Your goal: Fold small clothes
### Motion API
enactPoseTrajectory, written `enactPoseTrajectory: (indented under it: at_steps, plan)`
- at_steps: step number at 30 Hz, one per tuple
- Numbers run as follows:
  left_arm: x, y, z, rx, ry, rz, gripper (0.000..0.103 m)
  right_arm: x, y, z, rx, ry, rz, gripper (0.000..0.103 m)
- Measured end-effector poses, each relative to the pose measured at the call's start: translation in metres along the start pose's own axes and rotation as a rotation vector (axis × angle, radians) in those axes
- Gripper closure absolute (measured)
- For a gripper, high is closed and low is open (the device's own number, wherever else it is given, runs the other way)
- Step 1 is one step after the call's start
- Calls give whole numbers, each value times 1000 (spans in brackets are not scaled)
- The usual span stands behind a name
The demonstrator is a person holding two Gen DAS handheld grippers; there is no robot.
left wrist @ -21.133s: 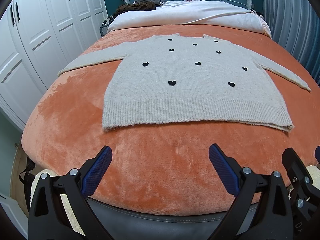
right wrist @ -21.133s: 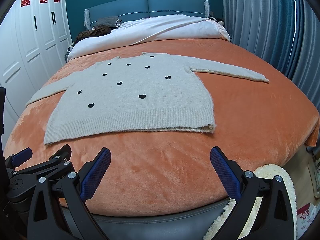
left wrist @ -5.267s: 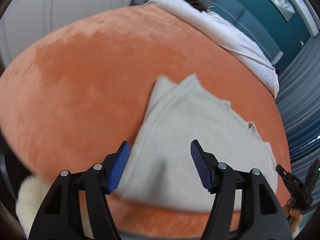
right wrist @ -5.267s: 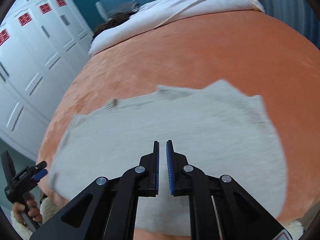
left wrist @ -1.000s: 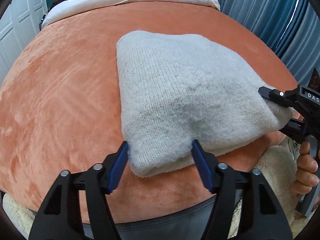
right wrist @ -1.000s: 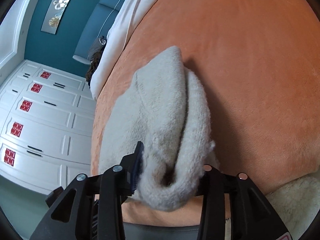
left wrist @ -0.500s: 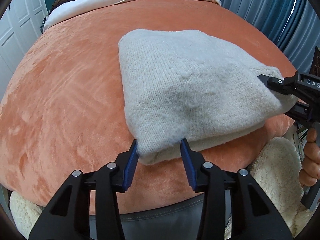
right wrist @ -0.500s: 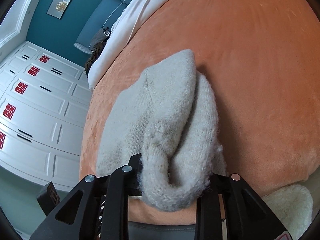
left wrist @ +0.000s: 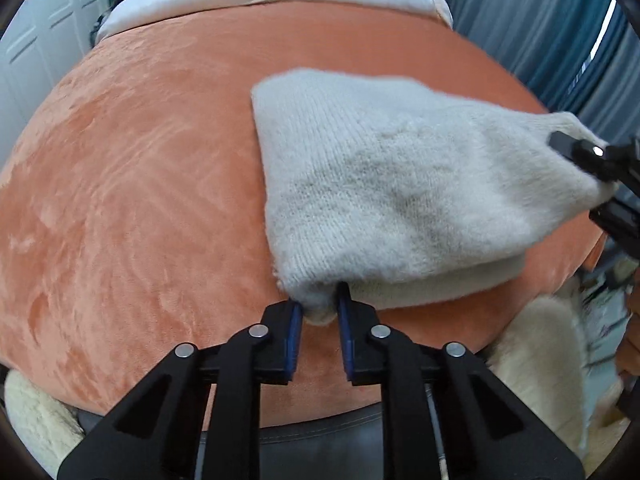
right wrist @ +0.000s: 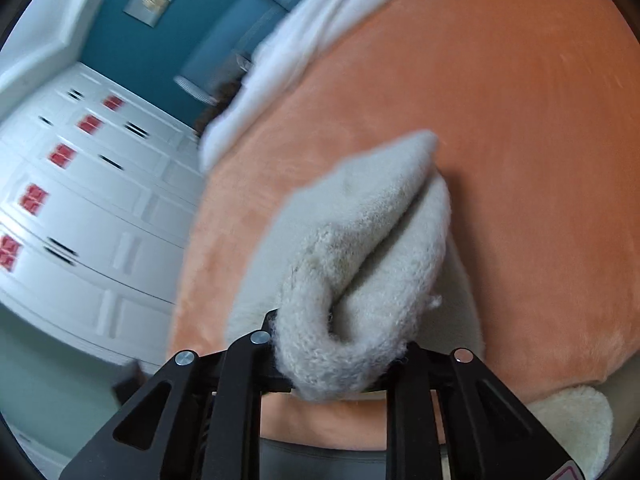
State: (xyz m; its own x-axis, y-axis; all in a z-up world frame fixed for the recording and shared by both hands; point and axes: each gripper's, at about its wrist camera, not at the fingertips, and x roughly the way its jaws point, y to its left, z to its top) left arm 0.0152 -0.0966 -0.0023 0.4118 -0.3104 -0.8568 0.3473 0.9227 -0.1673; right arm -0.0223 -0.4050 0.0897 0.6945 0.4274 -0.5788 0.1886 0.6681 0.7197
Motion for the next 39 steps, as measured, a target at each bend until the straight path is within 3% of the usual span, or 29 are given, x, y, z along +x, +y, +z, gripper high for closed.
enactPoseTrajectory:
  at_steps: [2, 3, 4, 7, 10, 15, 17, 20, 21, 22, 24, 30, 32, 34, 37, 38, 39]
  plan:
    - [-9, 7, 0, -22, -22, -6, 91, -15, 5, 1, -15, -42, 64, 85]
    - [-7, 10, -3, -30, -14, -2, 91, -16, 2, -2, -25, -46, 50, 86]
    - [1, 12, -8, -30, 13, 9, 92, -10, -6, -6, -33, -30, 4, 86]
    - [26, 25, -24, -74, 106, 12, 92, 42, -55, -36, -6, 186, -250, 85]
    - [20, 30, -31, -88, 97, 1, 90, 36, -65, -50, 58, 150, -172, 79]
    - [-3, 19, -25, -38, -1, 6, 39, 33, -63, -45, 127, 137, -120, 62]
    - [0, 6, -21, 21, -21, 41, 35, 35, -58, -43, 148, 132, -92, 55]
    - [16, -8, -14, 94, -35, 89, 40, 40, -40, -39, 134, 133, -78, 59]
    - [23, -7, -11, 104, -22, 81, 52, 42, -33, -37, 115, 132, -76, 64]
    - [25, -7, -9, 101, -8, 66, 56, 43, -25, -32, 86, 131, -80, 85]
    - [20, -3, -6, 80, -9, 20, 66, 39, 0, -20, 24, 104, -54, 86]
    - [-8, 7, -7, 72, -46, 42, 66, 29, 101, 15, -97, 41, 191, 88]
    - [-12, 13, -9, 73, -52, 60, 62, 29, 121, 17, -88, 44, 287, 88]
    - [-14, 21, -11, 62, -57, 86, 57, 27, 116, 12, -56, 45, 343, 89]
    - [-6, 35, -14, 17, -21, 123, 58, 31, 60, -10, 39, 53, 249, 89]
    - [-2, 39, -16, 0, -6, 136, 58, 38, 24, -23, 105, 81, 160, 89]
    - [2, 45, -19, -19, 11, 138, 58, 45, -11, -37, 144, 115, 18, 89]
